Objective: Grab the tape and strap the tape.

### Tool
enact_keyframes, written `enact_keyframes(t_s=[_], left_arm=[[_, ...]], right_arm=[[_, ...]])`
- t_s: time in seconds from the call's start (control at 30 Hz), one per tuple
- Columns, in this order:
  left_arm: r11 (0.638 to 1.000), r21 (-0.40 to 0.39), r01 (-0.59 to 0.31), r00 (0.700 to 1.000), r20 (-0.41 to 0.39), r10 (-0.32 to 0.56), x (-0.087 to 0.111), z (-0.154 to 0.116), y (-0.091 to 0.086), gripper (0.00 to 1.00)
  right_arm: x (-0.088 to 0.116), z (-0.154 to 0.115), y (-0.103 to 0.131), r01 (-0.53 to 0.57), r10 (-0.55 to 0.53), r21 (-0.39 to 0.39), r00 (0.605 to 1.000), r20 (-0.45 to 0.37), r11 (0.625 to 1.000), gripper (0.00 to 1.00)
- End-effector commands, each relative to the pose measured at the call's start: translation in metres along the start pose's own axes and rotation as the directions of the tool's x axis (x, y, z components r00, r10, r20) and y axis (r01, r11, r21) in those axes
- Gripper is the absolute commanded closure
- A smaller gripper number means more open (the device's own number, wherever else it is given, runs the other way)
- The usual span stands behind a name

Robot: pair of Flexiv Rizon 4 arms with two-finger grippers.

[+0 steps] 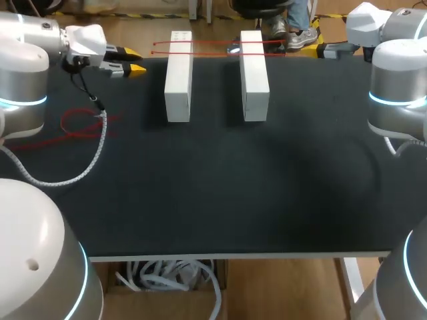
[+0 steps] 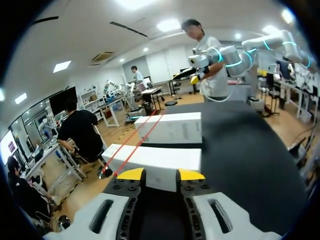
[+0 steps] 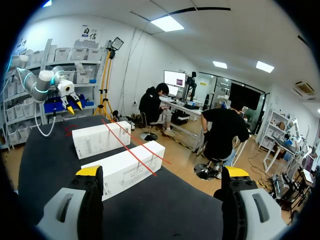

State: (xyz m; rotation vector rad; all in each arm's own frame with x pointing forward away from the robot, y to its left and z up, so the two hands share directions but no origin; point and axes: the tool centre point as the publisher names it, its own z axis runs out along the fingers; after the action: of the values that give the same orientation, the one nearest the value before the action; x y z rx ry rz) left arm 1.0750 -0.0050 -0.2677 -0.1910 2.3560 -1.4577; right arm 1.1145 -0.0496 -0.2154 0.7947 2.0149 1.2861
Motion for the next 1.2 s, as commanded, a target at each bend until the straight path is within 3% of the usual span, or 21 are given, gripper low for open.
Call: enact_keyframes(t_s=[0.03,0.47,0.6,0.87,1.03,1.1,1.2], left_arm=[[1.000,0.008,-0.003,0.999,-0.044,0.003,-0.006,0.009,0.002,0.70],[0.998,0.061,0.009,0.994,-0.109,-0.003,-0.013,0.029,0.001,0.67],[0.994,0.086,0.061,0.991,-0.121,-0.051,-0.021,0.035,0.003,0.71],[0.991,0.110,0.072,0.989,-0.139,-0.057,-0.035,0.048,0.004,0.64],[0.989,0.119,0.087,0.985,-0.158,-0.068,-0.045,0.054,0.007,0.66],[0.988,0.125,0.089,0.984,-0.165,-0.068,-0.049,0.057,0.008,0.72],[0.989,0.126,0.079,0.983,-0.174,-0.056,-0.055,0.061,0.009,0.71]], right_arm=[[0.000,0.000,0.000,0.000,0.000,-0.001,1.000,-0.001,1.000,0.00],[0.000,0.000,0.000,0.000,0.000,-0.001,1.000,-0.001,1.000,0.00],[0.000,0.000,0.000,0.000,0.000,-0.001,1.000,-0.001,1.000,0.00],[0.000,0.000,0.000,0.000,0.000,-0.001,1.000,-0.001,1.000,0.00],[0.000,0.000,0.000,0.000,0.000,-0.001,1.000,-0.001,1.000,0.00],[0.000,0.000,0.000,0.000,0.000,-0.001,1.000,-0.001,1.000,0.00],[0.000,0.000,0.000,0.000,0.000,-0.001,1.000,-0.001,1.000,0.00]])
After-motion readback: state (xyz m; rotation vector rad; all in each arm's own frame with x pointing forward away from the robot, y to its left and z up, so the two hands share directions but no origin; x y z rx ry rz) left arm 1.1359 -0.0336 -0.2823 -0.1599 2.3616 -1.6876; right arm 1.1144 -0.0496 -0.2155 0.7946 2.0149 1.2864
